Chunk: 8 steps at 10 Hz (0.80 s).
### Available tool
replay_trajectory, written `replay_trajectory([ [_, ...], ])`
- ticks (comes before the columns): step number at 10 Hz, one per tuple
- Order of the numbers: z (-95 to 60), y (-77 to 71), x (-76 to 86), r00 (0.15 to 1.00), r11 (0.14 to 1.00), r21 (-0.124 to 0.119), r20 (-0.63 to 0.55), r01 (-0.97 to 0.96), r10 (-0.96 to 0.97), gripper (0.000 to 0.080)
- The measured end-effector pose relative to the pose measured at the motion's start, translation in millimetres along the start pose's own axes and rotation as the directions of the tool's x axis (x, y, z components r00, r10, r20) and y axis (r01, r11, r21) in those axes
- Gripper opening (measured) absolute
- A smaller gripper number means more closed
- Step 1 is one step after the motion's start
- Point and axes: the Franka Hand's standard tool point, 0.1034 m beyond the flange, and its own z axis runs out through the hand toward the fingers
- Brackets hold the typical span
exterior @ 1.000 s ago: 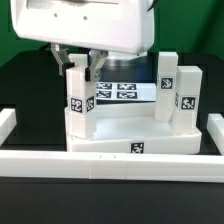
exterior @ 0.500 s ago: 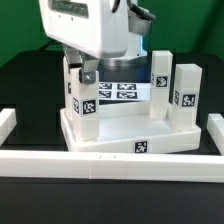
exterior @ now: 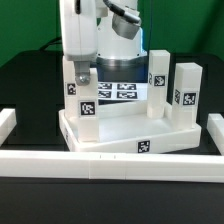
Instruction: Assemble desk
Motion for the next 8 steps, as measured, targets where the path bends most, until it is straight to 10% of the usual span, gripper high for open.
replay_trajectory([
  [1,0.1,0.1,0.0,1.000,1.000,0.000,0.000,0.010,-0.010,0.0293],
  [3,0.3,0.4,-0.1,0.998,0.998,-0.002,0.000,0.066,-0.066,0.0588],
  [8,-0.6,-0.1,-3.3,0.837,0.836,-0.035,-0.010,0.547,-0.548,0.0649],
])
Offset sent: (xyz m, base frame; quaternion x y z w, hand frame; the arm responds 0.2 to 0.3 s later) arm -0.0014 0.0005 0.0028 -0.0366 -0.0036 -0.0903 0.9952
